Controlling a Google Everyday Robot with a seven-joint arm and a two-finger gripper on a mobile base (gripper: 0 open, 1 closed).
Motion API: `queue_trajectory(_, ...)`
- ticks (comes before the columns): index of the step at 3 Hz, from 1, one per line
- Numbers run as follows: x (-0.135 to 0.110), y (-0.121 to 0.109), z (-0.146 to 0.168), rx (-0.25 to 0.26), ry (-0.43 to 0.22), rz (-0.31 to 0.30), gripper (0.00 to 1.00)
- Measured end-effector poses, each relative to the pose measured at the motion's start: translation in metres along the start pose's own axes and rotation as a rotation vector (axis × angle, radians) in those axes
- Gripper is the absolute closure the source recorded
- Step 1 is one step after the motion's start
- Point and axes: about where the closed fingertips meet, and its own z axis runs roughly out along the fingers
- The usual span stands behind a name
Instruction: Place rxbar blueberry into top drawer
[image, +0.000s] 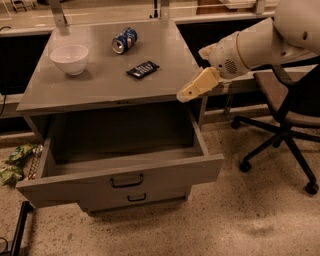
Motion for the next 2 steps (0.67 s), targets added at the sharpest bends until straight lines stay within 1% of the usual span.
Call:
queue_trajectory(1, -0.002, -0.006, 0.012, -0.005, -0.013, 0.006, 0.00)
queue_trajectory(2, -0.016, -0.037, 0.058, 0.005, -0.075, 0.057, 0.00)
